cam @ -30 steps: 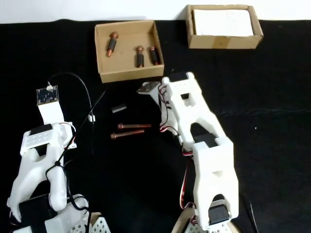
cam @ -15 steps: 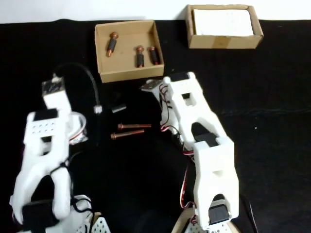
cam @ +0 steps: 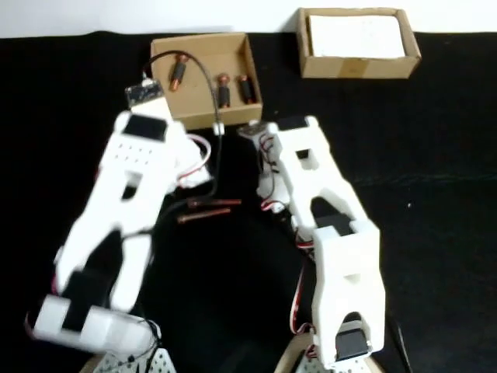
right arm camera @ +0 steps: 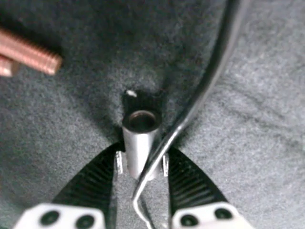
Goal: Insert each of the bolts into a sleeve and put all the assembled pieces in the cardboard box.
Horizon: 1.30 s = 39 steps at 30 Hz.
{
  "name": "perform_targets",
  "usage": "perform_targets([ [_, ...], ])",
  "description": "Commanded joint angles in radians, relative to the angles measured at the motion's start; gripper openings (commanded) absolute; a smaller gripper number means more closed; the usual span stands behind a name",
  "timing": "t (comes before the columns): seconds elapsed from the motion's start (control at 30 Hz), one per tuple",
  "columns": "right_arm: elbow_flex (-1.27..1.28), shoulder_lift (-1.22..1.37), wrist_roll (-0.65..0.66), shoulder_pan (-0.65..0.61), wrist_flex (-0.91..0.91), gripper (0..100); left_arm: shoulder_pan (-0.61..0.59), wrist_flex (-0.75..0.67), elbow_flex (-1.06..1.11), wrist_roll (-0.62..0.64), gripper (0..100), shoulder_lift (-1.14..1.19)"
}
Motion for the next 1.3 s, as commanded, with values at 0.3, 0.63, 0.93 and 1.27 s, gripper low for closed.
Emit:
perform_targets([
  [0.3,-0.007,0.010,-0.014,0.039,-0.048,0.9,0.122,0.190,-0.533,0.221,27,0.475],
  [0.63,-0.007,0.010,-0.012,0.039,-0.047,0.9,0.137,0.190,-0.529,0.224,26,0.578],
  [0.93,-0.007,0.010,-0.012,0.039,-0.047,0.9,0.096,0.183,-0.539,0.282,26,0.740],
  [1.27,-0.007,0.010,-0.012,0.039,-0.047,0.9,0.042,0.130,-0.587,0.284,26,0.750],
])
